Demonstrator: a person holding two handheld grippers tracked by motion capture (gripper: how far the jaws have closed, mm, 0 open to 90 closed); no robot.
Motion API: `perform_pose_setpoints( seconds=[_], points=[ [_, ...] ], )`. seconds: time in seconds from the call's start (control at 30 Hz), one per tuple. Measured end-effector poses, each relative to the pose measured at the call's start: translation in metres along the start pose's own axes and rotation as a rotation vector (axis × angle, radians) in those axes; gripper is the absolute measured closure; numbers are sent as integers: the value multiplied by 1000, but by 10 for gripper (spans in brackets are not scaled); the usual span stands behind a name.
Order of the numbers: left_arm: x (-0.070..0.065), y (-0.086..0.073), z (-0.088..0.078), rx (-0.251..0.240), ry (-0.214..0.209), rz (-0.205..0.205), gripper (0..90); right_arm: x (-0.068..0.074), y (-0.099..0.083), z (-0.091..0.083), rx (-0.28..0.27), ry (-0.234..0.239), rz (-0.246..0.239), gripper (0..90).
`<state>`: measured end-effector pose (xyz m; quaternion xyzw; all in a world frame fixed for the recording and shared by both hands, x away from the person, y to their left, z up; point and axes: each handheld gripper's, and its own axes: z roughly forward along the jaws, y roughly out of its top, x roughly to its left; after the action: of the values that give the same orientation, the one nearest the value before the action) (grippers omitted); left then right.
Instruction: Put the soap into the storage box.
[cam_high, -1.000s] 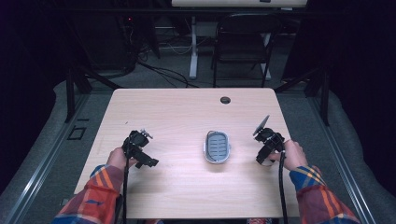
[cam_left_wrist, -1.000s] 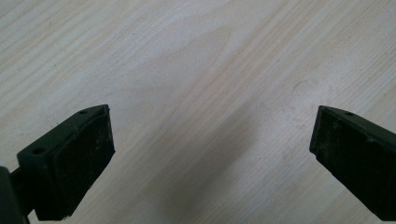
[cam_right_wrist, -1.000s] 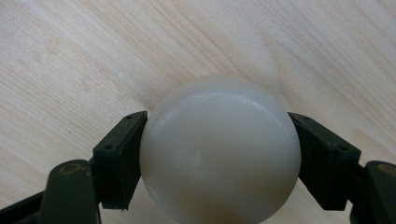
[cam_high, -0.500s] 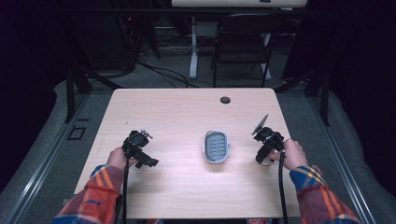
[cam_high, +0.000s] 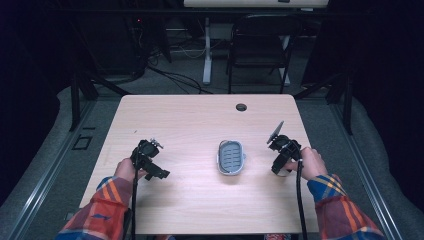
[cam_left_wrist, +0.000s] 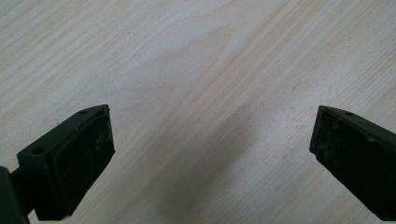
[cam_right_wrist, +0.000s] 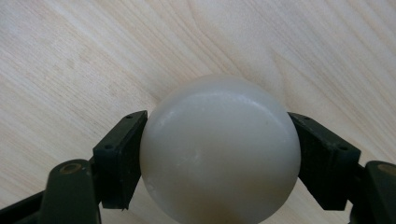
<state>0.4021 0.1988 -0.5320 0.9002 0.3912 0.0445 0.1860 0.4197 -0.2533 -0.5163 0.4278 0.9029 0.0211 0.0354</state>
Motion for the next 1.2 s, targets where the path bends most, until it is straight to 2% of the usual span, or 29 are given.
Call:
perform_pose_setpoints(
  seconds=[0.2, 0.27, 0.3, 0.33, 0.37, 0.4, 0.43, 0.47, 0.5, 0.57, 0.67, 0.73, 0.8, 0.83, 0.9, 0.93, 0.97, 1.07, 1.1, 1.13, 1.2],
  points=[
    [0, 0, 0, 0, 1, 0, 0, 1, 6, -4, 7, -3, -19, 243],
    [0, 0, 0, 1, 1, 0, 0, 2, 10, -7, 16, -13, -46, 243],
    [0, 0, 0, -1, -1, -3, 0, 4, 10, -6, -5, -3, -23, 243],
    [0, 0, 0, -1, -1, -3, 0, 4, 10, -6, -5, -3, -23, 243],
    [0, 0, 0, -1, -1, -1, 0, 8, 12, -3, -51, 3, 4, 243],
    [0, 0, 0, -1, -1, -1, 0, 8, 12, -3, -51, 3, 4, 243],
    [0, 0, 0, -5, 0, -2, 0, 11, 12, 0, -94, 13, 30, 243],
    [0, 0, 0, -5, 0, -2, 0, 11, 12, 0, -94, 13, 30, 243],
    [0, 0, 0, -4, 0, -2, 0, 9, 19, -7, 11, -10, -53, 243],
    [0, 0, 0, -4, 0, -2, 0, 10, 19, -6, 5, -6, -49, 243],
    [0, 0, 0, -4, -1, -2, 0, 12, 24, -7, 20, -11, -68, 243],
    [0, 0, 0, -2, -3, -4, 0, 14, 26, -7, 0, -9, -63, 243],
    [0, 0, 0, -5, -3, -4, 0, 14, 27, -8, 4, -12, -68, 243],
    [0, 0, 0, -4, -3, -3, 0, 16, 28, -8, -14, -9, -63, 244],
    [0, 0, 0, -2, -2, 0, 0, 16, 29, -9, -4, -9, -58, 244],
    [0, 0, 0, -1, -2, 0, 0, 15, 31, -10, 4, -17, -78, 244],
    [0, 0, 0, -1, -2, 0, 0, 16, 32, -11, -6, -9, -64, 243],
    [0, 0, 0, 0, -3, 1, 0, 16, 34, -12, -4, -14, -81, 243],
    [0, 0, 0, 1, -2, 1, 0, 17, 35, -12, -14, -12, -72, 243],
    [0, 0, 0, 0, -3, 0, 0, 17, 37, -14, 4, -15, -82, 244],
    [0, 0, 0, -1, -3, 0, 0, 18, 39, -16, 3, -18, -88, 244]
  ],
)
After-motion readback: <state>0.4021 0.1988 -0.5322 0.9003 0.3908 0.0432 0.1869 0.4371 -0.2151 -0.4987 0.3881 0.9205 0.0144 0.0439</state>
